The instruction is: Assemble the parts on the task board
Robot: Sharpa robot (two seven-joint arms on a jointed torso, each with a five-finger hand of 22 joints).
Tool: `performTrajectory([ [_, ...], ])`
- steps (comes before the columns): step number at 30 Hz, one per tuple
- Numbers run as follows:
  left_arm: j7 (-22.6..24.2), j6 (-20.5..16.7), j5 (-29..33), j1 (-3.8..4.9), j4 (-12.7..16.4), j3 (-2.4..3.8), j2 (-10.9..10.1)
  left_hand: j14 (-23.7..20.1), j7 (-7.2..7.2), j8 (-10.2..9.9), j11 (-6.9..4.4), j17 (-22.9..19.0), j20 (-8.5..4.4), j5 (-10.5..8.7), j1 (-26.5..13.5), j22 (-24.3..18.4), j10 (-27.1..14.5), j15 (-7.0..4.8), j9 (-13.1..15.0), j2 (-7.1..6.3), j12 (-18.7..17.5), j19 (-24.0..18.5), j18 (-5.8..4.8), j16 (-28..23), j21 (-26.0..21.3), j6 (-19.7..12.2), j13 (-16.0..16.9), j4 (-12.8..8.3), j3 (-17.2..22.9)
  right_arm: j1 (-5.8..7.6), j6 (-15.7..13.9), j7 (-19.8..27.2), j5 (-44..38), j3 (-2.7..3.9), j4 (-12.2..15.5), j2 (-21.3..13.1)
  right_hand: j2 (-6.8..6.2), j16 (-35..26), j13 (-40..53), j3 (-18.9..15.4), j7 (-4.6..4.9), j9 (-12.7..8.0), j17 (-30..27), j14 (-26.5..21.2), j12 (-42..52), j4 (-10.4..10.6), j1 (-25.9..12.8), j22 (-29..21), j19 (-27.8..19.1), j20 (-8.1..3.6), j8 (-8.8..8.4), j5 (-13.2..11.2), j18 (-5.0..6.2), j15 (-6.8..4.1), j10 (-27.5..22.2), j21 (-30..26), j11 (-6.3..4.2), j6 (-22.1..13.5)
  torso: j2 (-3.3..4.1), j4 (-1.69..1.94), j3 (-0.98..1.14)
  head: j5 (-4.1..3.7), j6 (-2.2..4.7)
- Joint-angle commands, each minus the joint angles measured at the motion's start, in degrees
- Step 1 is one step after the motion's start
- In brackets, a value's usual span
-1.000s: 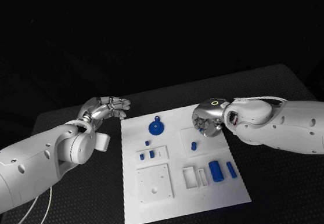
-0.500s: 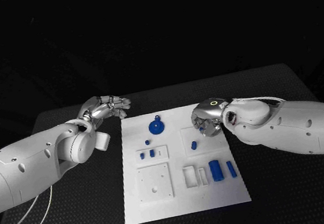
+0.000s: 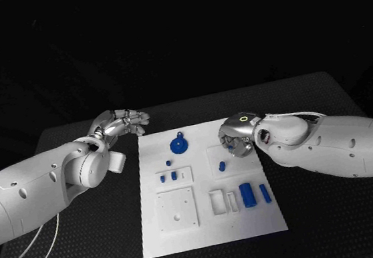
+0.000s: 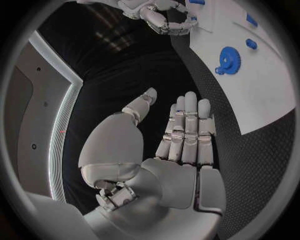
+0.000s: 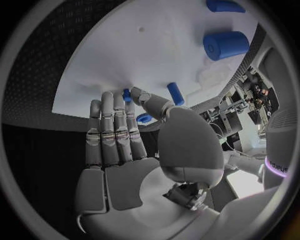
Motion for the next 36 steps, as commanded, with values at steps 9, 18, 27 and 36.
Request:
performTrajectory([
  [9, 0.4, 0.5, 0.3, 0.09, 0.0, 0.06, 0.1, 0.6, 0.03, -0.2, 0.06, 0.2, -0.01, 0.32, -0.1, 0.1, -0.3, 0.03, -0.1, 0.27, 0.1, 0.5, 0.53, -0.2, -0.4, -0.6, -0.1, -0.2, -0.1, -0.85, 1.1, -1.6, -3.0, -0.59, 0.5, -0.6, 0.35, 0.7, 1.0, 1.8, -0.46, 0.5, 0.6, 1.3, 0.7, -0.2, 0.9, 1.2, 1.5, -0.57, 0.80, 0.0, 0.79, -0.58, 1.3, 0.8, -0.41, 1.2, -0.06, 0.05, 0.04, -0.10, -0.04],
  [18, 0.4, 0.5, 0.3, 0.09, 0.0, 0.06, 0.2, 0.7, 0.04, -0.2, 0.07, 0.3, -0.02, 0.32, -0.1, 0.1, -0.3, 0.02, -0.1, 0.28, 0.1, 0.5, 0.53, -0.3, -0.4, -0.6, -0.1, -0.2, -0.1, -0.84, -0.3, -2.1, -2.9, -0.55, 1.7, -1.2, 0.15, 0.8, 1.4, 2.3, -0.57, 0.9, 0.9, 1.5, 0.7, -0.5, 1.0, 1.2, 1.9, -0.74, 0.94, -0.1, 0.79, -0.74, 1.5, 1.0, -0.53, 1.3, -0.02, 0.03, 0.00, -0.14, 0.13],
  [27, 0.4, 0.5, 0.3, 0.09, 0.0, 0.06, 0.1, 0.7, 0.06, -0.2, 0.08, 0.3, -0.02, 0.32, -0.1, 0.2, -0.3, 0.02, -0.1, 0.28, 0.1, 0.6, 0.53, -0.3, -0.4, -0.6, -0.1, -0.2, -0.1, -0.63, -1.2, -2.5, -2.6, 0.17, 2.6, -2.0, -0.06, 0.8, 1.8, 2.6, -0.64, 1.2, 1.1, 1.7, 0.8, -0.5, 1.0, 1.2, 2.1, -0.83, 1.05, -0.1, 0.79, -0.83, 1.6, 1.2, -0.60, 1.3, -0.04, 0.09, -0.03, -0.18, 0.37],
  [36, 0.3, 0.5, 0.5, 0.09, -0.2, 0.06, 0.1, 0.7, 0.08, -0.2, 0.09, 0.4, -0.02, 0.32, -0.2, 0.2, -0.4, 0.02, -0.1, 0.28, 0.1, 0.6, 0.52, -0.4, -0.4, -0.7, -0.1, -0.1, -0.2, 0.05, -1.1, -2.1, -1.5, 1.19, 3.9, -2.7, -0.12, 0.9, 2.0, 2.7, -0.66, 1.3, 1.3, 1.8, 0.8, -0.4, 0.9, 1.2, 2.2, -0.87, 1.10, -0.1, 0.79, -0.88, 1.6, 1.3, -0.63, 1.4, -0.03, 0.04, -0.03, -0.13, 0.41],
])
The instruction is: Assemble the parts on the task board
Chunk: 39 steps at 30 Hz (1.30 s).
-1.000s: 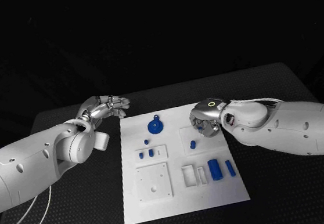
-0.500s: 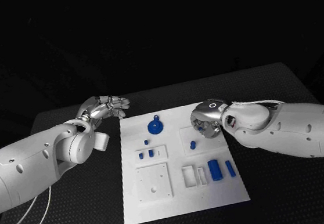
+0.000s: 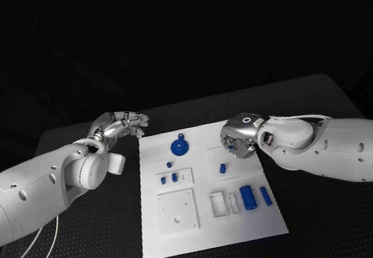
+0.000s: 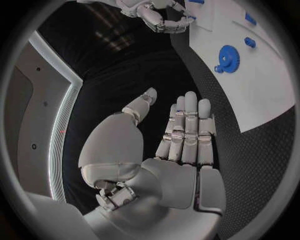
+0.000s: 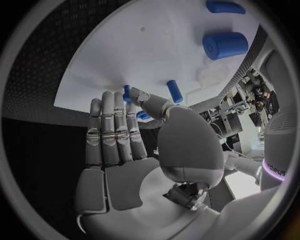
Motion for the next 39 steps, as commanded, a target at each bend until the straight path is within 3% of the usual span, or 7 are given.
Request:
performTrajectory([
  [1, 0.3, 0.5, 0.5, 0.09, 0.1, 0.06, 0.0, 0.3, -0.12, -0.2, 0.13, 0.1, 0.10, 0.32, -0.2, 0.1, -0.4, 0.03, -0.1, 0.27, 0.1, 0.3, 1.06, -0.4, -0.2, -0.5, -0.1, -0.1, -0.2, 0.43, 0.5, -0.2, 0.5, 0.36, 0.5, -0.3, -0.34, 0.2, -0.1, 0.3, -0.05, 0.1, 0.1, 0.5, 0.3, 0.0, 0.2, 1.2, 0.3, 0.05, 0.27, 0.2, 0.79, 0.03, 0.5, 0.3, -0.11, 0.4, 0.01, -0.02, -0.02, 0.04, 0.04],
  [11, 0.2, 0.6, 0.5, 0.09, 0.0, 0.06, 0.1, 0.3, -0.06, -0.3, 0.15, 0.2, 0.10, 0.33, -0.2, 0.1, -0.4, 0.03, -0.1, 0.21, 0.1, 0.3, 1.06, -0.5, -0.3, -0.7, -0.1, -0.2, -0.2, 1.02, 1.7, 0.3, 1.9, 0.80, 1.2, -0.9, -0.38, 0.2, 0.1, 0.2, -0.05, 0.2, 0.2, 0.5, 0.3, 0.1, 0.1, 1.2, 0.3, 0.03, 0.30, 0.2, 0.79, 0.01, 0.5, 0.3, -0.13, 0.4, 0.03, 0.00, 0.04, 0.00, 0.12],
  [16, 0.1, 0.7, 0.8, 0.09, -0.1, 0.06, 0.0, 0.3, -0.02, -0.3, 0.17, 0.3, 0.11, 0.32, -0.2, 0.2, -0.5, 0.04, -0.2, 0.19, 0.1, 0.3, 1.06, -0.6, -0.3, -0.8, -0.1, -0.2, -0.2, 1.52, 2.8, 0.8, 3.5, 1.09, 3.2, -2.5, -0.36, 0.2, 0.2, 0.2, -0.05, 0.3, 0.2, 0.5, 0.3, 0.2, 0.0, 1.2, 0.4, 0.02, 0.31, 0.2, 0.79, -0.01, 0.5, 0.3, -0.14, 0.4, 0.01, -0.01, 0.04, 0.13, 0.06],
  [24, 0.2, 0.6, 0.8, 0.09, -0.3, 0.06, 0.1, 0.3, 0.03, -0.3, 0.19, 0.3, 0.11, 0.32, -0.2, 0.2, -0.6, 0.05, -0.2, 0.14, 0.1, 0.3, 1.06, -0.7, -0.4, -0.9, -0.1, -0.2, -0.2, 1.97, 2.0, 0.8, 5.3, 3.50, 8.3, -4.1, -0.33, 0.2, 0.3, 0.2, -0.04, 0.3, 0.3, 0.6, 0.3, 0.3, -0.1, 1.2, 0.4, 0.01, 0.30, 0.2, 0.79, -0.01, 0.5, 0.4, -0.14, 0.4, 0.01, -0.14, 0.00, 0.66, 0.36],
  [30, 0.4, 0.4, 1.2, 0.10, -0.9, 0.06, 0.5, 0.3, 0.03, -0.3, 0.19, 0.4, 0.11, 0.32, -0.2, 0.2, -0.6, 0.05, -0.2, 0.16, 0.1, 0.3, 1.07, -0.7, -0.4, -0.9, -0.1, -0.2, -0.2, 2.00, 1.9, 1.0, 5.4, 3.98, 10.8, -2.4, -0.30, 0.1, 0.3, 0.2, -0.04, 0.4, 0.3, 0.5, 0.3, 0.3, -0.1, 1.2, 0.4, 0.00, 0.30, 0.2, 0.79, -0.01, 0.5, 0.4, -0.14, 0.4, -0.02, -0.02, 0.01, 1.77, 0.56],
  [35, 0.6, 0.0, 1.8, 0.11, -1.4, 0.06, 0.6, 0.3, 0.03, -0.3, 0.19, 0.4, 0.10, 0.33, -0.2, 0.2, -0.6, 0.05, -0.2, 0.16, 0.1, 0.3, 1.07, -0.7, -0.4, -0.9, -0.1, -0.2, -0.2, 1.98, 2.0, 1.2, 4.9, 3.99, 11.9, -0.1, -0.24, 0.1, 0.4, 0.2, -0.03, 0.4, 0.3, 0.5, 0.3, 0.4, -0.1, 1.2, 0.4, 0.00, 0.29, 0.2, 0.79, -0.01, 0.5, 0.4, -0.14, 0.3, -0.02, -0.03, 0.02, 3.53, 0.57],
  [39, 0.9, -0.5, 1.9, 0.21, -1.6, 0.06, 0.9, 0.3, 0.03, -0.3, 0.18, 0.4, 0.10, 0.32, -0.2, 0.2, -0.5, 0.05, -0.2, 0.13, 0.1, 0.3, 1.07, -0.7, -0.4, -0.9, -0.1, -0.2, -0.2, 1.78, 2.1, 1.5, 4.2, 3.87, 11.5, 2.5, -0.17, 0.1, 0.4, 0.1, -0.02, 0.4, 0.3, 0.5, 0.2, 0.4, -0.2, 1.2, 0.4, -0.01, 0.28, 0.2, 0.79, -0.02, 0.4, 0.4, -0.14, 0.3, -0.03, 0.01, -0.11, 5.06, 0.47],
])
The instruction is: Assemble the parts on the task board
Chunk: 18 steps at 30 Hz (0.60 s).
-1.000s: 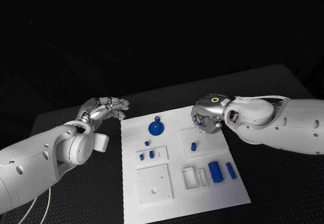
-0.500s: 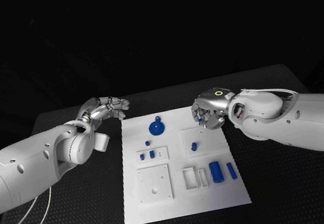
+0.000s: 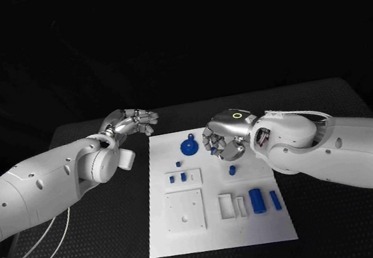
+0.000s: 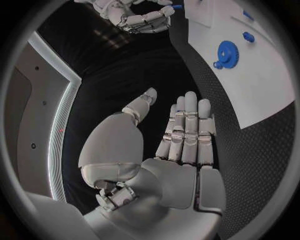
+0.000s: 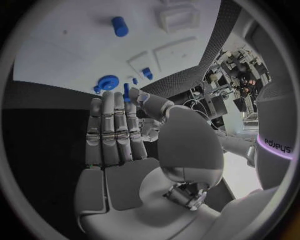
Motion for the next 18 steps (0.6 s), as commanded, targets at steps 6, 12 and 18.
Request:
performTrajectory([
  [6, 1.0, -0.6, 1.0, 0.43, -0.4, 0.06, 1.0, 0.4, -0.05, -0.2, 0.06, 0.1, 0.10, 0.32, -0.1, 0.1, -0.1, 0.05, 0.0, 0.15, 0.2, 0.4, 0.85, -0.4, -0.2, -0.5, 0.0, -0.2, -0.2, -2.24, 0.2, 1.3, -1.9, -0.89, -0.8, 4.3, -0.06, 0.1, 0.2, 0.0, -0.02, 0.2, 0.1, 0.5, 0.3, 0.2, -0.2, 1.2, 0.4, -0.02, 0.28, 0.4, 0.79, -0.02, 0.2, 0.4, 0.01, 0.2, 0.02, 0.04, -0.07, 4.57, -0.73],
  [12, 1.1, -0.6, 1.0, 0.60, -0.7, 0.06, 1.6, 0.4, -0.06, -0.2, 0.05, 0.2, 0.10, 0.31, -0.1, 0.1, -0.1, 0.05, 0.0, 0.12, 0.2, 0.4, 0.85, -0.4, -0.2, -0.4, 0.0, -0.2, -0.2, -4.03, 0.1, 1.7, -2.8, -2.85, -1.8, 6.8, 0.01, 0.1, 0.3, -0.1, 0.00, 0.2, 0.2, 0.5, 0.3, 0.2, -0.3, 1.2, 0.3, -0.03, 0.26, 0.4, 0.79, -0.02, 0.2, 0.4, 0.02, 0.2, 0.07, 0.15, -0.12, 7.38, -1.74],
  [18, 1.1, -0.6, 1.0, 0.71, -0.8, 0.06, 2.0, 0.4, -0.07, -0.2, 0.04, 0.2, 0.10, 0.31, -0.1, 0.1, -0.1, 0.05, 0.0, 0.13, 0.2, 0.4, 0.85, -0.4, -0.3, -0.4, 0.0, -0.2, -0.2, -5.53, 0.1, 1.9, -3.8, -3.73, -3.1, 7.9, 0.08, 0.0, 0.3, -0.1, 0.00, 0.3, 0.2, 0.5, 0.2, 0.2, -0.3, 1.2, 0.3, -0.04, 0.25, 0.4, 0.79, -0.02, 0.2, 0.4, 0.02, 0.2, 0.07, 0.22, -0.07, 9.31, -2.80],
])
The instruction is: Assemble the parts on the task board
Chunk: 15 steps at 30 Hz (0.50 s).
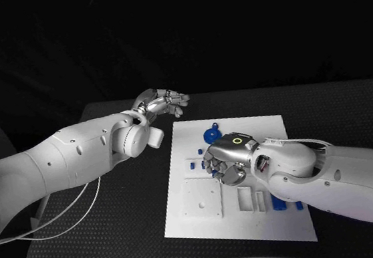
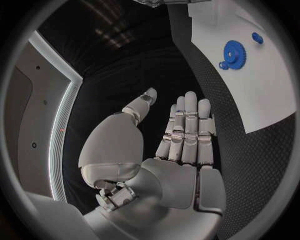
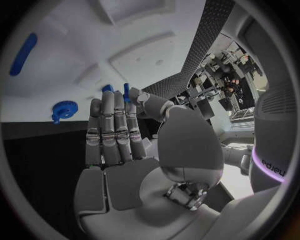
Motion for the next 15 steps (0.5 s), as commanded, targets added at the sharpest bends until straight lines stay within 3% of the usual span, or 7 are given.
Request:
performTrajectory([
  [1, 0.9, -0.2, 0.5, 0.13, 0.0, 0.06, 0.2, 0.4, -0.07, -0.2, 0.06, 0.1, 0.10, 0.31, -0.1, 0.1, -0.1, 0.05, 0.0, 0.13, 0.2, 0.4, 0.84, -0.2, -0.3, -0.4, 0.0, -0.2, -0.2, -0.58, 0.1, 0.9, -1.9, -0.14, -0.4, 0.3, 0.08, 0.0, 0.1, -0.1, 0.00, 0.1, 0.1, 0.5, 0.3, 0.2, -0.3, 1.1, 0.3, -0.04, 0.30, 0.4, 0.80, -0.03, 0.3, 0.4, -0.07, 0.2, 0.03, 0.05, 0.06, 1.46, -0.83],
  [7, 0.9, -0.2, 0.5, 0.18, 0.0, 0.06, 0.3, 0.4, -0.07, -0.2, 0.05, 0.1, 0.10, 0.31, -0.1, 0.1, -0.1, 0.05, 0.0, 0.12, 0.2, 0.4, 0.84, -0.3, -0.3, -0.4, 0.0, -0.2, -0.1, -1.14, 0.2, 1.1, -2.1, -0.57, -0.5, 0.7, 0.12, 0.0, 0.1, -0.1, 0.01, 0.1, 0.1, 0.5, 0.3, 0.2, -0.3, 1.1, 0.3, -0.04, 0.30, 0.4, 0.80, -0.03, 0.3, 0.4, -0.07, 0.1, 0.02, -0.14, 0.05, 2.62, -1.44],
  [15, 0.9, 0.0, 0.5, 0.20, 0.0, 0.06, 0.4, 0.4, -0.08, -0.2, 0.05, 0.2, 0.10, 0.30, -0.1, 0.1, -0.1, 0.05, 0.0, 0.13, 0.2, 0.4, 0.84, -0.3, -0.3, -0.4, 0.0, -0.2, -0.1, -2.10, 0.2, 1.2, -2.1, -0.78, -0.7, 1.1, 0.18, 0.0, 0.2, -0.2, 0.02, 0.2, 0.1, 0.5, 0.2, 0.1, -0.3, 1.1, 0.3, -0.05, 0.29, 0.4, 0.80, -0.03, 0.2, 0.4, -0.07, 0.1, -0.01, -0.14, 0.11, 3.41, -2.02],
])
